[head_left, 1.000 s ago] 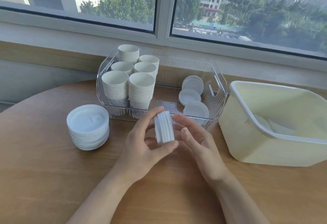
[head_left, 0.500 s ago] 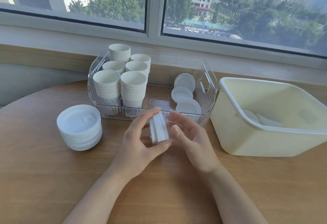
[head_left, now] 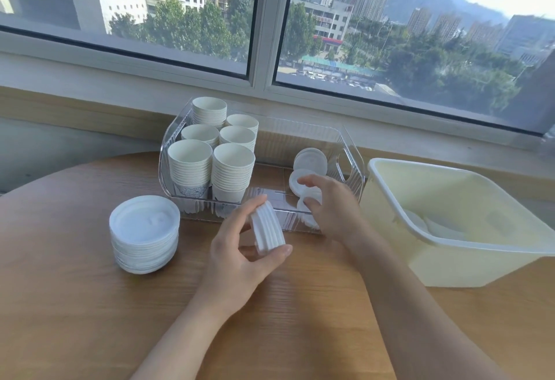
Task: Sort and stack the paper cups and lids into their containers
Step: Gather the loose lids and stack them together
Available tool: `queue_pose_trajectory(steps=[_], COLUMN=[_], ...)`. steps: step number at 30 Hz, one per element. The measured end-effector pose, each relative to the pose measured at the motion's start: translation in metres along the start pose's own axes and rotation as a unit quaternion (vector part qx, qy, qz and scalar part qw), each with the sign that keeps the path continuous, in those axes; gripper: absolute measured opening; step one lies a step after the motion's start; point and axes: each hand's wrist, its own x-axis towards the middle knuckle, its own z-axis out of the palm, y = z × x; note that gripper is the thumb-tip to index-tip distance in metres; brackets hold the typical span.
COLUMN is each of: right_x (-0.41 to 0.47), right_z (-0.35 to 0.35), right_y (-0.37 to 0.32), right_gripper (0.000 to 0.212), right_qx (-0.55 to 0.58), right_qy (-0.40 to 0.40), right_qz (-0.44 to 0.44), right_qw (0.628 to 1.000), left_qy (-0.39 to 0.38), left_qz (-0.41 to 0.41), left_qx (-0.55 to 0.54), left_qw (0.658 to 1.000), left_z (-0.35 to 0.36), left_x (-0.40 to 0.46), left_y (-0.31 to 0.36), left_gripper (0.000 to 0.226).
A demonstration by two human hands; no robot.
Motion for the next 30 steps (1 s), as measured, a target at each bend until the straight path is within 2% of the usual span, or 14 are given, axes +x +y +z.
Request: queue_pose_trajectory(steps=[4, 8, 11, 12, 14, 16, 19, 24, 27, 30], right_x=[0.013, 0.014, 0.015, 0.016, 0.017, 0.018, 0.018, 0.022, 0.03, 0.039], right_z=[0.003, 0.008, 0.01, 0.011, 0.011, 0.011, 0.006, 0.007, 0.011, 0.019], right_y=[-0.005, -0.009, -0.006, -0.004, -0.003, -0.003, -0.002, -0.007, -0.02, -0.026], right_gripper=[0.042, 0.04, 0.038, 0.037, 0.039, 0.039, 0.04, 0.04, 0.034, 0.022], right_qx=[0.031, 0.129, 0.073, 0.045, 0.028, 0.066, 0.124, 0.069, 0.054, 0.049], right_qy=[-0.066, -0.035, 0.048, 0.053, -0.001, -0.048, -0.043, -0.106, -0.076, -0.06], right_qz=[0.048, 0.031, 0.023, 0.03, 0.052, 0.049, 0.04, 0.05, 0.027, 0.058], right_qw=[0.996, 0.991, 0.996, 0.997, 0.998, 0.995, 0.991, 0.991, 0.995, 0.995], left_qy=[0.014, 0.021, 0.021, 0.021, 0.018, 0.016, 0.019, 0.023, 0.034, 0.048], left_qz=[-0.001, 0.004, 0.007, 0.008, 0.011, 0.012, 0.01, 0.006, 0.006, 0.008], left_qx=[-0.022, -0.026, -0.02, -0.018, -0.017, -0.017, -0.005, -0.002, -0.009, -0.008], left_qw=[1.0, 0.999, 1.0, 1.0, 1.0, 1.0, 1.0, 1.0, 0.999, 0.999], left_z=[-0.001, -0.002, -0.002, -0.002, -0.002, -0.003, -0.003, -0.002, -0.003, -0.003], left_x=[0.001, 0.002, 0.003, 0.003, 0.002, 0.002, 0.003, 0.003, 0.003, 0.003], left_y=[0.001, 0.001, 0.0, 0.0, 0.0, 0.0, -0.001, -0.002, -0.002, -0.003], left_gripper=[0.079, 0.078, 0.078, 0.078, 0.079, 0.079, 0.08, 0.081, 0.08, 0.081])
